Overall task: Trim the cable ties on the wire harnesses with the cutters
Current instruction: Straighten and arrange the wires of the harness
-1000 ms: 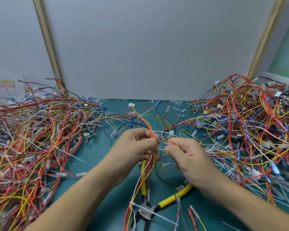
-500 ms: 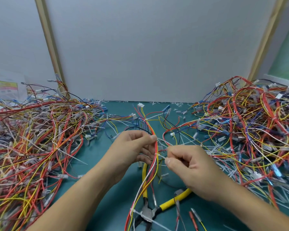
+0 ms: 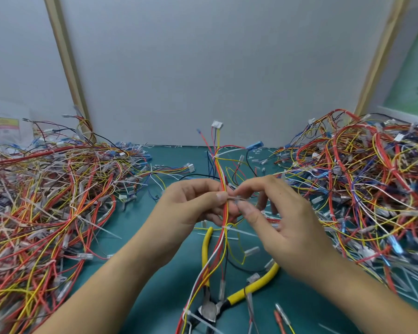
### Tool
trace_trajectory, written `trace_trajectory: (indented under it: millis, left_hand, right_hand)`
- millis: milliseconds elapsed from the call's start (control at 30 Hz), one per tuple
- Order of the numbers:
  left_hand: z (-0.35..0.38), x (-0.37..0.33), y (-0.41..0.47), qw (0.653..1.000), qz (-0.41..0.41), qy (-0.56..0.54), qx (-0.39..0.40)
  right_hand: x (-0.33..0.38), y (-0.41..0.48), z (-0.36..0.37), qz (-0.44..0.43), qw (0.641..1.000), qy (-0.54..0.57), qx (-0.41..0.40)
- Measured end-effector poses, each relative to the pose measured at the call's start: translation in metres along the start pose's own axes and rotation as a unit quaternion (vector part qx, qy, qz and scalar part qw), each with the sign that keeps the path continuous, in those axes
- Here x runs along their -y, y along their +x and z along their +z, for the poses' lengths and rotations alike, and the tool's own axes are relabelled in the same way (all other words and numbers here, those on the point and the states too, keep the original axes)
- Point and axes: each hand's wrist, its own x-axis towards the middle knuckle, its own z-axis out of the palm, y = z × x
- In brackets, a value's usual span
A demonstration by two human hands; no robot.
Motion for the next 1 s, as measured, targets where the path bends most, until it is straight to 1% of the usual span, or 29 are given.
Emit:
trace_trajectory:
  millis: [133, 200, 267, 400, 500, 600, 767, 867, 1000]
  left_hand:
    - [0.0, 0.001, 0.0, 1.0, 0.02, 0.013, 0.016]
    - [0.0, 0.001, 0.0, 1.0, 0.018, 0.013, 0.018]
    - [0.002, 0.001, -0.001, 1.0, 0.003, 0.013, 0.016]
    - [0.005, 0.001, -0.001, 0.999, -0.023, 0.012, 0.019]
    - [0.007, 0.001, -0.002, 0.999, -0.016, 0.035, 0.021]
    - [0.007, 0.003, -0.003, 0.998, -0.013, 0.052, 0.013]
    - [0.009, 0.004, -0.003, 0.996, -0.019, 0.085, 0.028]
    - [0.01, 0.005, -0.004, 0.994, -0.033, 0.095, 0.035]
    - [0.008, 0.005, -0.003, 0.992, -0.049, 0.113, 0.028]
  right_hand:
    - [-0.003, 0.001, -0.001, 0.042, 0.998, 0.032, 0.039]
    - [-0.003, 0.0, -0.002, 0.067, 0.989, 0.108, 0.081]
    - [-0.001, 0.0, -0.001, 0.081, 0.979, 0.16, 0.1]
    - [0.001, 0.001, 0.002, 0.058, 0.987, 0.131, 0.072]
    - [0.003, 0.001, 0.004, 0.046, 0.991, 0.11, 0.054]
    - [0.004, -0.001, 0.007, 0.072, 0.985, 0.141, 0.066]
    - [0.003, -0.003, 0.009, 0.119, 0.976, 0.167, 0.078]
    - [0.0, -0.003, 0.011, 0.117, 0.976, 0.166, 0.075]
    - [-0.004, -0.005, 0.015, 0.104, 0.982, 0.138, 0.075]
